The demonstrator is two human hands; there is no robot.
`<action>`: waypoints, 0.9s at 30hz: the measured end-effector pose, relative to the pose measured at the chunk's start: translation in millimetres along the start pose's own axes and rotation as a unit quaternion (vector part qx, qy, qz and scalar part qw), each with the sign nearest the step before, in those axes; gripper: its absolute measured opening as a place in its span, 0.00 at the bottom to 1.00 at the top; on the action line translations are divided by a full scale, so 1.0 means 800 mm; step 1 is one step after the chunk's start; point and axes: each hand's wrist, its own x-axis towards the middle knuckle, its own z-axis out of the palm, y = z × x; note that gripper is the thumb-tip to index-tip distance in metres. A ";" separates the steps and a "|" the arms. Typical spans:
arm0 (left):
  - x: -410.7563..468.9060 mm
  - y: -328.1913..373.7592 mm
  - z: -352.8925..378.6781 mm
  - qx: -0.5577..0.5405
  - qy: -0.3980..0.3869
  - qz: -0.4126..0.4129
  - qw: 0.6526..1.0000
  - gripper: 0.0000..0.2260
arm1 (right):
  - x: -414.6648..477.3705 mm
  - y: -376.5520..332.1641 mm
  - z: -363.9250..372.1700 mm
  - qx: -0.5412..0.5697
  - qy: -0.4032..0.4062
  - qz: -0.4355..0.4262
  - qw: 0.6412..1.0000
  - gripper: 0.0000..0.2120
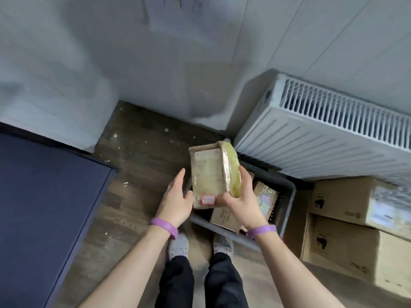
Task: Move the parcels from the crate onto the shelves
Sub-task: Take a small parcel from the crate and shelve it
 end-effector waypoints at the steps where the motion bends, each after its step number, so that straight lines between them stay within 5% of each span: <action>1: -0.014 0.025 -0.018 -0.022 0.005 0.010 1.000 0.27 | -0.013 -0.026 -0.012 0.016 -0.008 -0.014 1.000 0.41; 9: -0.156 0.170 -0.139 -0.123 0.081 0.140 0.979 0.22 | -0.129 -0.197 -0.064 0.083 -0.076 -0.106 0.988 0.28; 13: -0.205 0.205 -0.185 -0.133 0.129 0.182 0.966 0.21 | -0.171 -0.256 -0.073 0.106 -0.092 -0.158 0.977 0.30; 16: -0.232 0.215 -0.213 -0.121 0.171 0.183 0.961 0.34 | -0.196 -0.291 -0.082 0.083 -0.095 -0.198 0.972 0.31; 20: -0.263 0.237 -0.266 0.056 0.232 0.277 0.931 0.50 | -0.217 -0.347 -0.112 -0.135 -0.102 -0.264 0.950 0.30; 23: -0.276 0.264 -0.299 0.201 0.167 0.292 0.920 0.47 | -0.237 -0.390 -0.116 -0.251 -0.134 -0.292 0.913 0.27; 27: -0.283 0.282 -0.302 0.278 0.038 0.259 0.924 0.49 | -0.260 -0.423 -0.103 -0.257 -0.135 -0.331 0.898 0.26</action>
